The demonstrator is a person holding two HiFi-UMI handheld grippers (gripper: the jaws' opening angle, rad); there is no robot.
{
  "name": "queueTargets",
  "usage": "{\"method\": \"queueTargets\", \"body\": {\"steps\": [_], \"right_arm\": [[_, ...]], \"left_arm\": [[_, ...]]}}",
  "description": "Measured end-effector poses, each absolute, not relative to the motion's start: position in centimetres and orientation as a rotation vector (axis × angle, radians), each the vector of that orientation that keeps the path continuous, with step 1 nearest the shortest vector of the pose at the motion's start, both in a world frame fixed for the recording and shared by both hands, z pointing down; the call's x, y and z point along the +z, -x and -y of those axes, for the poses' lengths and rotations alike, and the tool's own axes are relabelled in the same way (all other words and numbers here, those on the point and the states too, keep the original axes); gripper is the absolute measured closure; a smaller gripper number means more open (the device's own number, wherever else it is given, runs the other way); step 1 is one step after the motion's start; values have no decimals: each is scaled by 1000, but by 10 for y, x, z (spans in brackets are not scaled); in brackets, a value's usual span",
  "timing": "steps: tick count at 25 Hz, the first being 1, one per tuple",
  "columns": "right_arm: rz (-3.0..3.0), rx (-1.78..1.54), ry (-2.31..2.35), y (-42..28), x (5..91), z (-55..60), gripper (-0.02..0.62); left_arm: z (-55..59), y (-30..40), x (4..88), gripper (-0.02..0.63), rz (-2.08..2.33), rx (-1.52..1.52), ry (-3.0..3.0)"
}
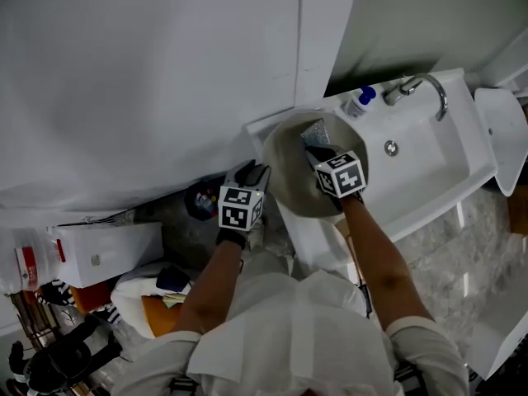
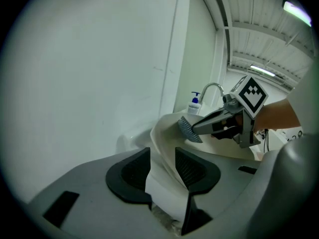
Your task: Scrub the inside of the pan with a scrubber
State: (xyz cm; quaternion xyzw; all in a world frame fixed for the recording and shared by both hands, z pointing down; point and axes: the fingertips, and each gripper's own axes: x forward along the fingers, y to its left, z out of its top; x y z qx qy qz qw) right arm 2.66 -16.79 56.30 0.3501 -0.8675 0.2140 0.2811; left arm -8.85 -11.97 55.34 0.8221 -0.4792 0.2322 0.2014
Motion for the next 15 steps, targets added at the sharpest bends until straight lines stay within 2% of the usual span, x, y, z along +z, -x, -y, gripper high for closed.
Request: {"method": "queueTargets", "body": {"steps": [5, 8, 15], "right_arm": [[2321, 680, -957, 2, 581, 184, 575], [2315, 721, -946, 15, 589, 194, 575], [2321, 734, -883, 42, 599, 210, 588]], "left_arm": [[122, 78, 569, 453, 1242, 653, -2299], [126, 79, 572, 499, 1244, 645, -2289], [128, 77, 574, 499, 1216, 622, -2277]]}}
